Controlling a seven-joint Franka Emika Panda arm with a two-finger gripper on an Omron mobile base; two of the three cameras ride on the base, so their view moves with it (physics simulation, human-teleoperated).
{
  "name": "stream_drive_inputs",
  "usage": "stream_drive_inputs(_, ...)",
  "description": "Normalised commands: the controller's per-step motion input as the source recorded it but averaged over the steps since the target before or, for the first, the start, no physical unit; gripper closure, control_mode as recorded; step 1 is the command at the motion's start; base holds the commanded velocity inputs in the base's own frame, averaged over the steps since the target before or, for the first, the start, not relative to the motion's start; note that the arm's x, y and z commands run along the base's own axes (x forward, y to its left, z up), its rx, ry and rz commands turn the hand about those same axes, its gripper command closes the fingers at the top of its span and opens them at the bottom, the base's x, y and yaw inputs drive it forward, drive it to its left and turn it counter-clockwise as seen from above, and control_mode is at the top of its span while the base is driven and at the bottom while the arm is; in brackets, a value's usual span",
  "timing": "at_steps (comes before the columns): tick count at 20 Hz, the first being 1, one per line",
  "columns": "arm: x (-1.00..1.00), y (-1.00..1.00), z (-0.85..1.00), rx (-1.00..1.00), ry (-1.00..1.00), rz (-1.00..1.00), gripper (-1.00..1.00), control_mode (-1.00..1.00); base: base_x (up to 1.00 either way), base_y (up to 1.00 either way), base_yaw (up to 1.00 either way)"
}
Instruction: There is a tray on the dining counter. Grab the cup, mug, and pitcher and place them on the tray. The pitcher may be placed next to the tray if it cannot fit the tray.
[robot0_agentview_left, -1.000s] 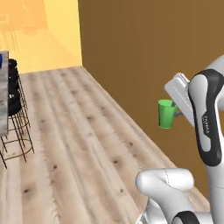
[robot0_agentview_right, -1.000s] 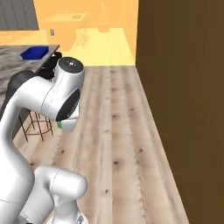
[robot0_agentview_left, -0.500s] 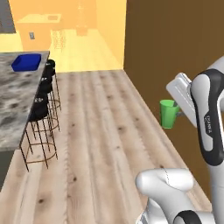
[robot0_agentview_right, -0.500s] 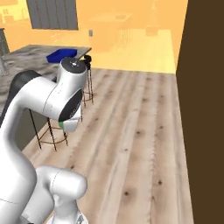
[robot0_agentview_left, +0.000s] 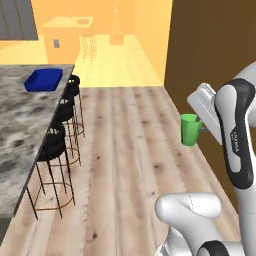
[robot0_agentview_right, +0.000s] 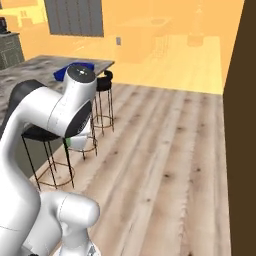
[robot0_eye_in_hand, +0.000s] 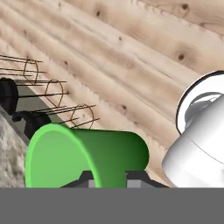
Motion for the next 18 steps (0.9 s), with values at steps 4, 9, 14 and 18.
stream_drive_inputs(4,0.0,0.0,0.0,0.0,0.0,0.0,1.0,1.0,1.0,-0.37,0.16)
stream_drive_inputs(9,0.0,0.0,0.0,0.0,0.0,0.0,1.0,1.0,0.99,-0.53,0.08)
stream_drive_inputs(14,0.0,0.0,0.0,0.0,0.0,0.0,1.0,1.0,0.82,-0.62,0.0)
stream_drive_inputs(18,0.0,0.0,0.0,0.0,0.0,0.0,1.0,1.0,0.79,-0.6,0.0)
